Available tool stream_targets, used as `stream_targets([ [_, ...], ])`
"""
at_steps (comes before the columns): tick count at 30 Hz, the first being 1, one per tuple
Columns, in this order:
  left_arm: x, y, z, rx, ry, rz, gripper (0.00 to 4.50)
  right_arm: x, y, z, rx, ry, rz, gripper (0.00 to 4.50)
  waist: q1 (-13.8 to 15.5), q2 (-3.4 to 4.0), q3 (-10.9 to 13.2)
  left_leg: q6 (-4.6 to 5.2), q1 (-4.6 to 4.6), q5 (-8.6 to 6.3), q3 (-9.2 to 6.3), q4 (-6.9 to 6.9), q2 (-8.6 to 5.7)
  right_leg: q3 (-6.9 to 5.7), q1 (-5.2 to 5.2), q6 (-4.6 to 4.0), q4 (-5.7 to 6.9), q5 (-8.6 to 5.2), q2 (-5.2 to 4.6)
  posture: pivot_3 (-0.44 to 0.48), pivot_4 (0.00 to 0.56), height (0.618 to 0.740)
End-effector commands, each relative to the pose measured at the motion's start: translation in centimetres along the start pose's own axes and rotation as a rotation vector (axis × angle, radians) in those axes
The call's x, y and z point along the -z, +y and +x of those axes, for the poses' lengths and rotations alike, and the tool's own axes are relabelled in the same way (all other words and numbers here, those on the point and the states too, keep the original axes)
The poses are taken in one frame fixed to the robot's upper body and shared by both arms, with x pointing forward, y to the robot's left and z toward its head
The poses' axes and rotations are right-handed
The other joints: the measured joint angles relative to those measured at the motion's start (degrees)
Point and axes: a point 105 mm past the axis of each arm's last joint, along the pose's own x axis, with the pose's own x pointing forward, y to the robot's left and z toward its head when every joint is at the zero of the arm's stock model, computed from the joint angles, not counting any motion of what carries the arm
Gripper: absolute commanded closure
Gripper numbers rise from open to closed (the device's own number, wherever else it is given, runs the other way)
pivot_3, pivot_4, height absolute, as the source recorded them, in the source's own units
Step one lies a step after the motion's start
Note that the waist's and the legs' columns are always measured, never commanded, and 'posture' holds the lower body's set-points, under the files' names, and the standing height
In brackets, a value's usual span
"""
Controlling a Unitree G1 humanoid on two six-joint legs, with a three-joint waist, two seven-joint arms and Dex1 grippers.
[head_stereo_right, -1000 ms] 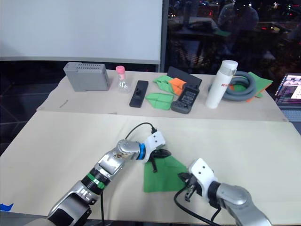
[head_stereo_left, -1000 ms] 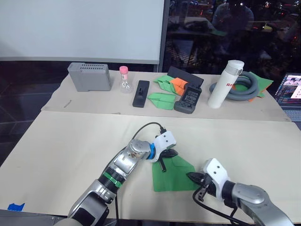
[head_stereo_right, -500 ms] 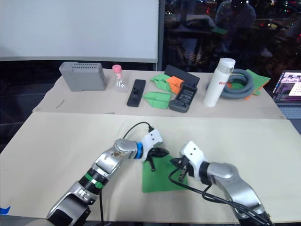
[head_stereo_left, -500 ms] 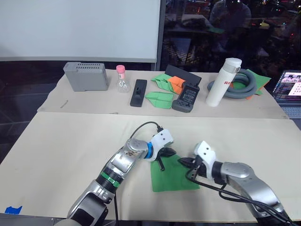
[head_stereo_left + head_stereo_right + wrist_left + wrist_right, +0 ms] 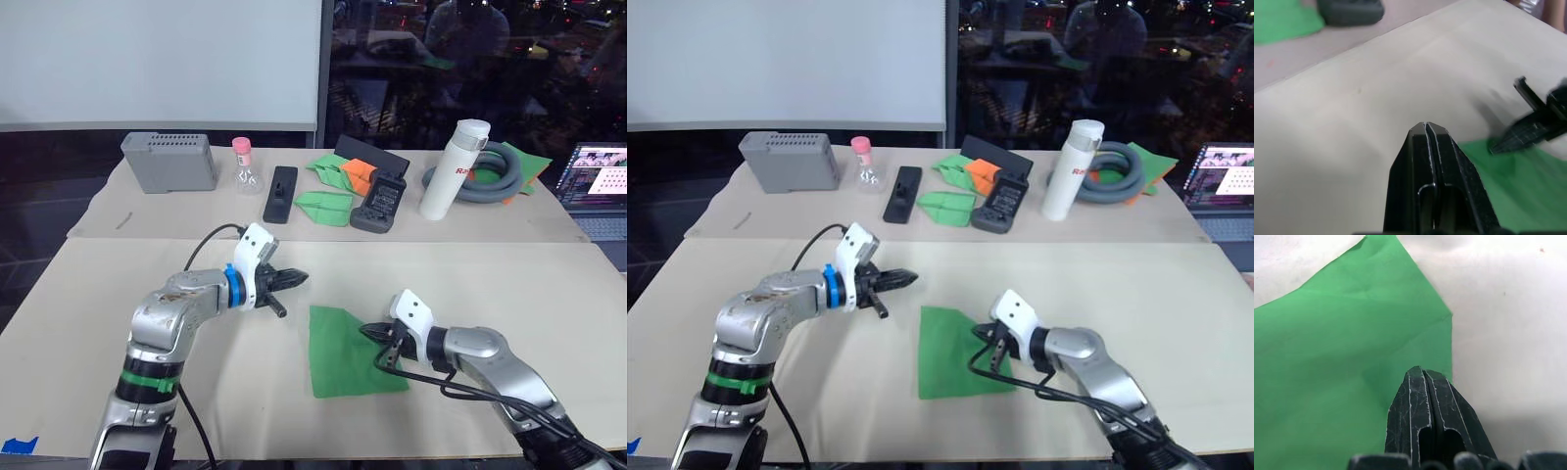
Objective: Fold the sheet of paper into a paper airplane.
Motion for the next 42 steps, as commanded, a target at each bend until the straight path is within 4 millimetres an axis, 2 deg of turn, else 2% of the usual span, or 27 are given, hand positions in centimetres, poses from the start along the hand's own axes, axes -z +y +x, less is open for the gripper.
stream_targets([
  [1, 1.2, -1.3, -0.5, -0.006, 0.006, -0.03, 3.0, 1.6, 1.0, 0.8, -0.057, 0.063, 0.026, 4.5, 0.0, 0.0, 0.0, -0.05, 0.02, 0.03, 0.0, -0.04, 0.0, 0.03, -0.01, 0.0, 0.01, 0.0, -0.01, 0.0, 0.15, 0.74],
  [2, 1.7, -1.5, -0.4, -0.012, 0.01, -0.047, 2.72, 1.5, 1.0, 0.9, -0.063, 0.064, 0.024, 4.5, 0.0, 0.0, 0.0, -0.07, 0.01, 0.04, 0.0, -0.06, 0.0, 0.03, -0.01, 0.0, 0.01, 0.0, -0.01, 0.0, 0.15, 0.74],
  [7, 3.4, -2.1, 0.4, -0.043, 0.026, -0.104, 2.72, 1.4, 0.9, 0.9, -0.074, 0.069, 0.013, 4.5, 0.2, 0.0, 0.0, -0.08, 0.01, 0.02, -0.02, -0.14, 0.06, 0.02, -0.06, -0.04, 0.01, 0.02, -0.04, 0.0, 0.15, 0.74],
  [16, 3.3, -3.2, 1.9, -0.021, -0.003, -0.134, 2.72, 1.7, 0.6, 0.3, -0.059, 0.087, 0.006, 4.5, 0.4, 0.0, 0.0, -0.06, -0.01, 0.0, -0.03, -0.21, 0.08, 0.05, -0.1, -0.08, -0.01, 0.04, -0.15, 0.0, 0.15, 0.74],
  [22, 3.5, -3.1, 2.3, -0.008, 0.026, -0.098, 4.47, 1.1, 0.3, 0.2, -0.031, 0.07, 0.004, 4.5, 0.6, 0.0, 0.0, -0.05, -0.03, -0.01, -0.03, -0.21, 0.08, 0.05, -0.11, -0.09, -0.05, 0.04, -0.22, 0.0, 0.15, 0.74],
  [26, 3.1, -2.7, 2.6, -0.006, 0.025, -0.071, 4.47, -0.2, -0.3, 0.1, 0.004, 0.024, 0.006, 4.5, 0.7, 0.0, 0.0, -0.05, -0.05, -0.01, -0.02, -0.21, 0.06, 0.02, -0.14, -0.1, -0.05, 0.04, -0.42, 0.0, 0.15, 0.74],
  [32, 1.3, 0.0, 2.8, -0.08, -0.009, 0.035, 4.47, -4.8, -2.3, -0.8, 0.089, -0.109, -0.027, 4.5, 0.8, 0.06, 0.1, -0.18, -0.33, 0.1, -0.01, -0.17, -0.05, -0.01, -0.43, -0.11, 0.0, 0.05, -0.24, 0.0, 0.15, 0.74],
  [35, 0.7, 1.1, 2.7, -0.101, -0.013, 0.106, 4.47, -6.5, -3.0, -1.1, 0.123, -0.15, -0.044, 4.5, 0.8, 0.06, 0.1, -0.44, -0.55, 0.26, 0.02, -0.17, -0.04, 0.03, -0.69, -0.13, 0.01, 0.07, -0.15, 0.0, 0.15, 0.74],
  [38, 0.3, 1.2, 2.9, -0.075, -0.01, 0.19, 4.47, -7.7, -3.6, -1.4, 0.15, -0.181, -0.05, 4.5, 0.9, 0.06, 0.1, -0.52, -0.96, 0.32, 0.02, -0.17, -0.05, 0.01, -1.18, -0.13, 0.15, 0.08, -0.05, 0.0, 0.15, 0.74],
  [42, 0.5, 0.2, 3.8, -0.014, 0.006, 0.276, 4.47, -7.8, -4.0, -1.6, 0.176, -0.178, -0.047, 4.5, 1.0, 0.06, 0.1, -0.52, -1.09, 0.35, 0.02, -0.13, -0.13, -0.1, -1.23, -0.13, 0.17, 0.08, -0.02, 0.0, 0.15, 0.74],
])
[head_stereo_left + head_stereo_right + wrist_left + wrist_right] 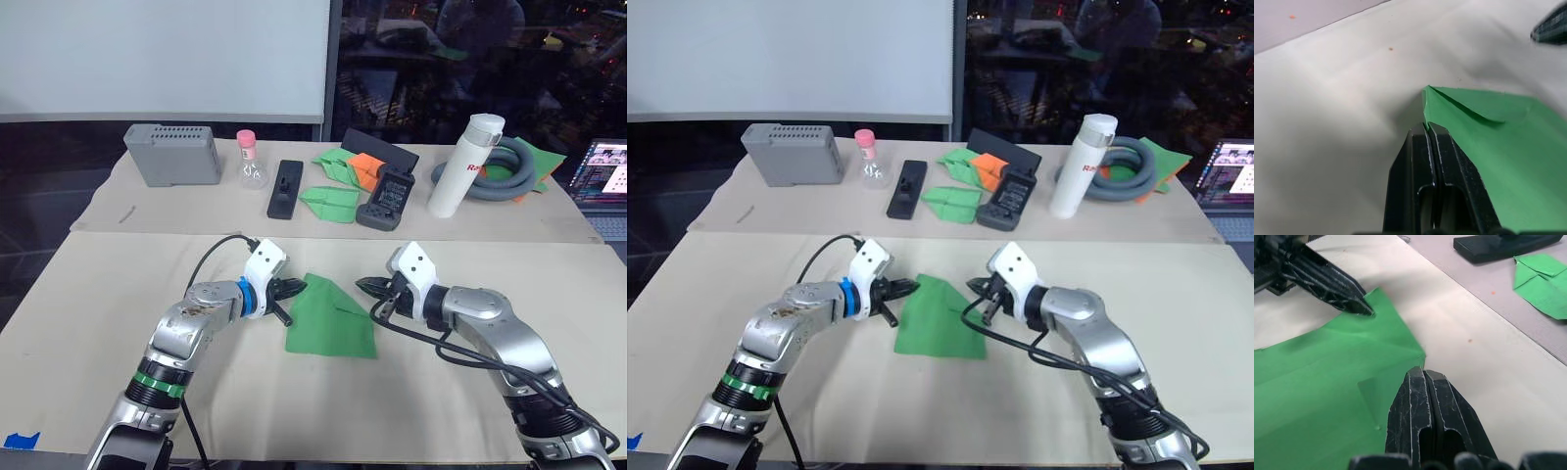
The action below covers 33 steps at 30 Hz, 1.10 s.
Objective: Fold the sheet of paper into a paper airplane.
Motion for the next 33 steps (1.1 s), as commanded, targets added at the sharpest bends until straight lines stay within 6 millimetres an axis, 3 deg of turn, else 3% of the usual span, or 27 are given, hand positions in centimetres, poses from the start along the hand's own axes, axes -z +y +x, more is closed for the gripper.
stream_targets([
  [1, -1.2, -1.5, 0.9, 0.068, -0.027, 0.082, 4.47, -1.3, -0.7, -0.6, 0.035, -0.04, -0.015, 4.5, 0.0, 0.0, 0.0, 0.05, -0.04, 0.02, 0.0, 0.02, -0.04, 0.0, 0.01, 0.0, -0.05, 0.0, -0.01, 0.0, 0.15, 0.74],
  [7, -1.5, -3.5, 2.0, 0.117, -0.002, 0.139, 4.47, 0.2, -0.3, -0.5, 0.034, 0.037, 0.005, 4.5, -0.1, -0.01, 0.0, 0.22, -0.05, 0.08, 0.03, 0.14, -0.12, 0.04, 0.11, 0.04, -0.06, 0.02, -0.02, 0.0, 0.15, 0.74],
  [13, -1.4, -4.0, 2.3, 0.09, 0.008, 0.282, 4.47, 1.4, 0.8, -0.4, -0.001, 0.098, 0.042, 4.5, -0.1, -0.01, 0.0, 0.22, -0.04, 0.09, 0.04, 0.14, -0.09, 0.05, 0.08, 0.05, 0.03, 0.02, 0.03, 0.0, 0.15, 0.74],
  [19, 0.6, -5.2, 2.6, 0.141, 0.069, 0.377, 4.47, 0.4, 0.4, -0.3, 0.017, 0.059, 0.039, 4.5, -0.1, -0.01, 0.0, 0.23, -0.03, 0.09, 0.04, 0.16, -0.1, 0.05, 0.09, 0.05, 0.03, 0.02, 0.02, 0.0, 0.15, 0.74],
  [25, 1.2, -5.7, 2.8, 0.171, 0.085, 0.372, 4.47, -0.4, -0.3, 0.0, 0.047, 0.039, 0.023, 4.5, -0.1, -0.01, 0.0, 0.23, -0.03, 0.09, 0.04, 0.24, -0.09, 0.05, 0.09, 0.05, 0.12, 0.02, 0.04, 0.0, 0.15, 0.74],
  [33, 2.0, -6.0, 2.9, 0.207, 0.123, 0.364, 4.47, 1.1, 1.1, 0.8, -0.024, 0.106, 0.041, 4.5, -0.1, -0.01, 0.0, 0.28, -0.02, 0.06, 0.03, 0.35, -0.1, 0.03, 0.09, 0.06, 0.54, 0.01, 0.05, 0.0, 0.15, 0.74],
])
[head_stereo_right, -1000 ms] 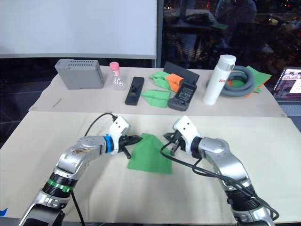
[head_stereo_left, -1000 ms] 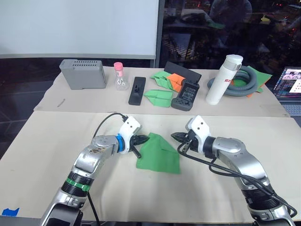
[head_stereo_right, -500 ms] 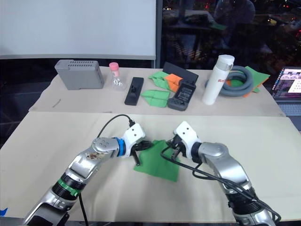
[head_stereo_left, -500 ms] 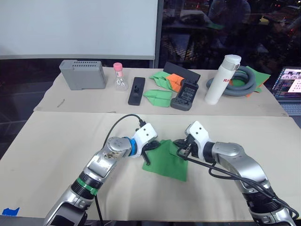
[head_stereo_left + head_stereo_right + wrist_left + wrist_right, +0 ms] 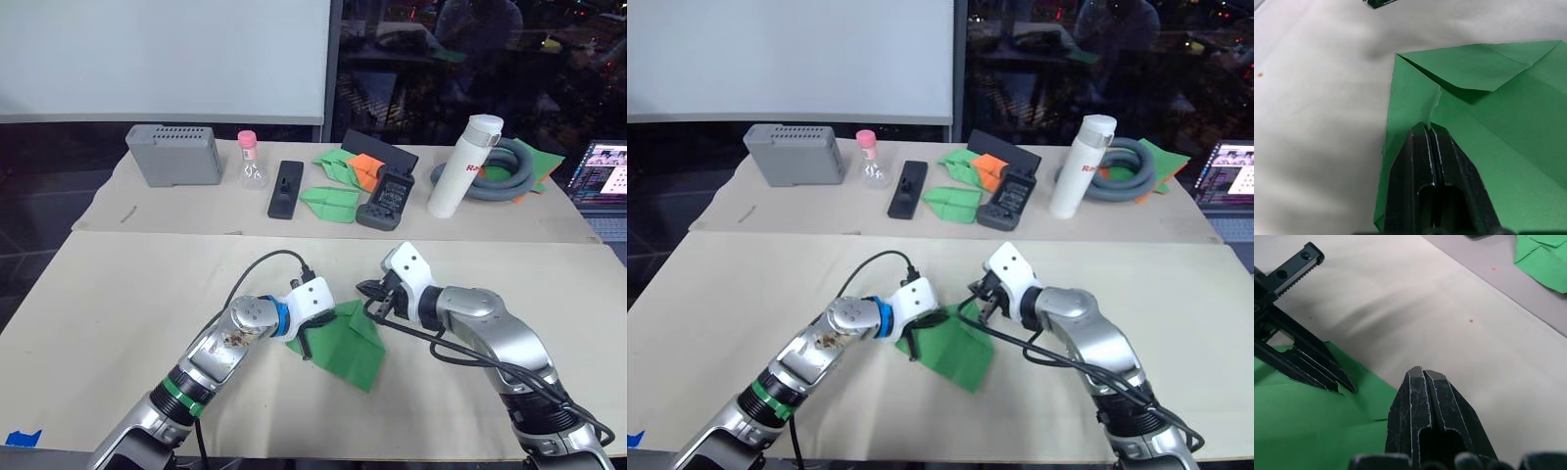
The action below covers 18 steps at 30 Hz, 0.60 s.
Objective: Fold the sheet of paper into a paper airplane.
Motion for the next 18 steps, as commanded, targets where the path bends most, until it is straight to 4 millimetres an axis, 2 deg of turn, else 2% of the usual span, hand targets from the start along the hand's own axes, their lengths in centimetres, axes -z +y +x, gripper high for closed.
stream_targets([
  [1, 0.0, -0.6, 0.2, 0.036, 0.012, 0.006, 4.47, 0.4, 0.5, 0.2, -0.027, 0.028, -0.016, 4.5, 0.0, 0.0, 0.0, 0.0, 0.0, 0.0, 0.0, 0.01, 0.0, 0.0, 0.0, 0.0, 0.01, 0.0, 0.01, 0.0, 0.15, 0.74],
  [13, 0.0, -0.1, 0.0, 0.044, 0.026, -0.003, 4.47, 3.6, 1.2, 1.4, -0.066, 0.136, 0.008, 4.5, -0.1, 0.0, 0.0, 0.01, 0.08, 0.0, 0.01, 0.07, 0.01, 0.0, 0.06, 0.0, 0.02, 0.0, 0.02, 0.0, 0.15, 0.74],
  [18, -1.3, 0.5, -1.6, 0.065, -0.029, -0.131, 3.03, 4.2, 1.6, 1.4, -0.077, 0.148, 0.012, 4.5, -0.2, 0.0, 0.0, 0.01, 0.11, 0.0, 0.01, 0.1, 0.03, 0.01, 0.07, 0.01, 0.03, -0.01, 0.04, 0.0, 0.15, 0.74],
])
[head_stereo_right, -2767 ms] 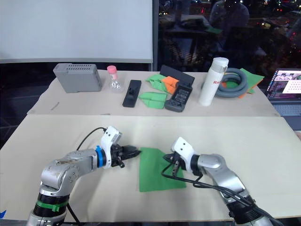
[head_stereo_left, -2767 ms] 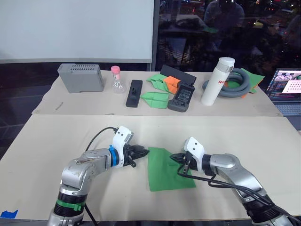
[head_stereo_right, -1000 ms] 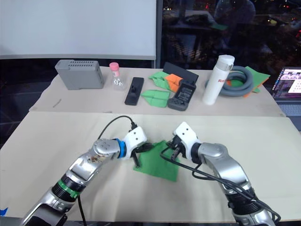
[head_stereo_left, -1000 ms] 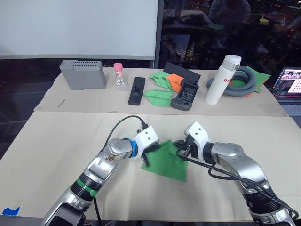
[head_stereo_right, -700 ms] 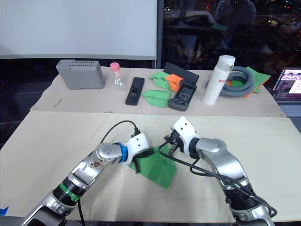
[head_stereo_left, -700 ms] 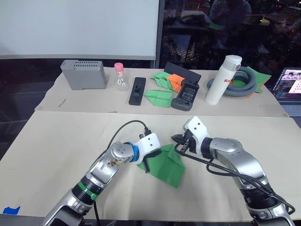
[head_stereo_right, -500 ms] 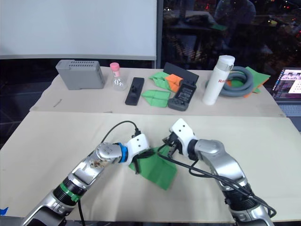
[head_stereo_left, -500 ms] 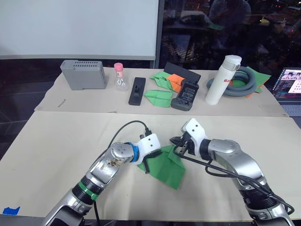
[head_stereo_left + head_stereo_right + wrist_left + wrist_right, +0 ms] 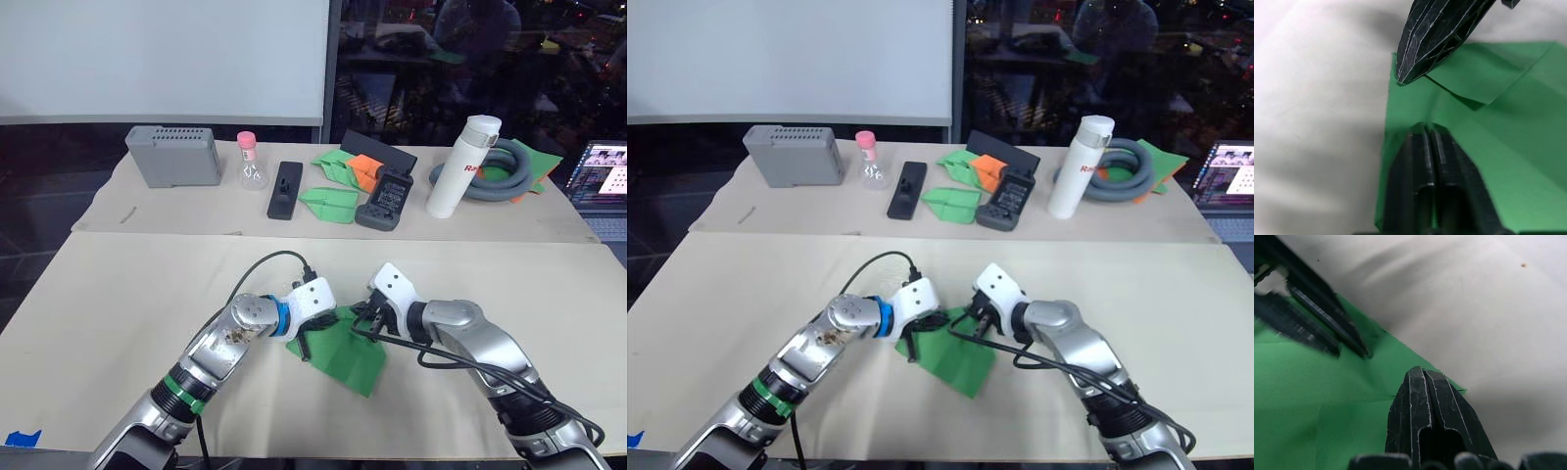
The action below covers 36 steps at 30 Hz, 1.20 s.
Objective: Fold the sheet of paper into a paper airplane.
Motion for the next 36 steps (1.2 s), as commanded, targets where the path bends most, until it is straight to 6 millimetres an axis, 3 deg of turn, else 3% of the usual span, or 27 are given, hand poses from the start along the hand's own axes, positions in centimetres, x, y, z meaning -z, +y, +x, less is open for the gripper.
stream_targets([
  [1, -1.6, 0.6, -1.9, 0.017, -0.056, -0.065, 2.7, 1.0, 0.5, 0.2, -0.015, 0.033, 0.003, 4.5, -0.1, 0.0, 0.0, 0.0, 0.0, 0.0, 0.0, 0.0, 0.0, 0.0, -0.01, 0.0, 0.02, 0.0, 0.0, 0.0, 0.15, 0.74],
  [4, -2.4, 1.2, -3.7, 0.024, -0.1, -0.134, 1.68, 1.2, 0.7, 0.2, -0.019, 0.037, 0.002, 4.5, -0.2, 0.0, 0.0, -0.01, 0.04, 0.01, 0.0, 0.0, 0.03, 0.01, -0.01, 0.0, 0.03, 0.0, 0.01, 0.0, 0.15, 0.74],
  [8, -3.4, 4.5, -5.8, -0.118, -0.176, -0.161, 0.31, 1.5, 0.8, 0.3, -0.023, 0.043, -0.01, 4.5, -0.2, 0.0, 0.0, -0.04, 0.11, 0.02, 0.0, 0.01, 0.03, 0.02, 0.01, 0.01, 0.01, -0.01, 0.0, 0.0, 0.15, 0.74],
  [10, -3.9, 4.9, -5.8, -0.131, -0.214, -0.19, 0.31, 1.7, 0.9, 0.4, -0.024, 0.046, -0.013, 4.5, -0.1, -0.01, 0.0, -0.05, 0.15, 0.03, -0.01, 0.02, 0.03, 0.01, 0.04, 0.01, 0.01, -0.01, 0.0, 0.0, 0.15, 0.74],
  [12, -4.0, 4.8, -5.2, -0.131, -0.221, -0.195, 0.74, 1.7, 1.1, 0.6, -0.027, 0.046, -0.013, 4.5, -0.1, -0.02, 0.0, -0.05, 0.18, 0.03, 0.0, 0.01, 0.02, 0.03, 0.08, 0.01, 0.01, -0.01, 0.0, 0.0, 0.15, 0.74],
  [17, -1.9, 2.9, -1.9, -0.1, -0.173, -0.105, 2.4, 1.3, 1.8, 0.8, -0.04, 0.025, -0.003, 4.5, -0.2, -0.03, 0.0, -0.1, 0.21, 0.05, 0.01, -0.01, 0.02, 0.05, 0.09, 0.0, 0.03, 0.0, 0.01, 0.0, 0.15, 0.74],
  [23, -0.1, 1.8, -0.1, -0.094, -0.1, -0.078, 4.47, 1.0, 1.5, 0.6, -0.011, 0.013, 0.0, 4.5, -0.2, -0.03, 0.0, -0.1, 0.2, 0.05, 0.02, -0.01, 0.04, 0.07, 0.05, 0.0, 0.03, 0.0, 0.01, 0.0, 0.15, 0.74],
  [29, 1.9, 1.2, 0.2, -0.084, 0.002, -0.169, 4.47, -0.2, 1.1, 0.5, 0.03, -0.046, -0.012, 4.5, -0.3, -0.03, 0.0, -0.08, 0.21, 0.04, 0.02, -0.01, 0.05, 0.08, 0.06, 0.0, 0.04, 0.0, 0.01, 0.0, 0.15, 0.74],
  [36, 2.0, 0.7, 0.0, -0.078, 0.019, -0.206, 4.47, -1.4, 1.3, 1.4, 0.04, -0.098, -0.014, 4.5, -0.4, -0.02, 0.0, 0.14, 0.23, -0.09, 0.02, -0.01, 0.05, 0.08, 0.05, 0.0, 0.09, 0.0, 0.02, 0.0, 0.15, 0.74],
])
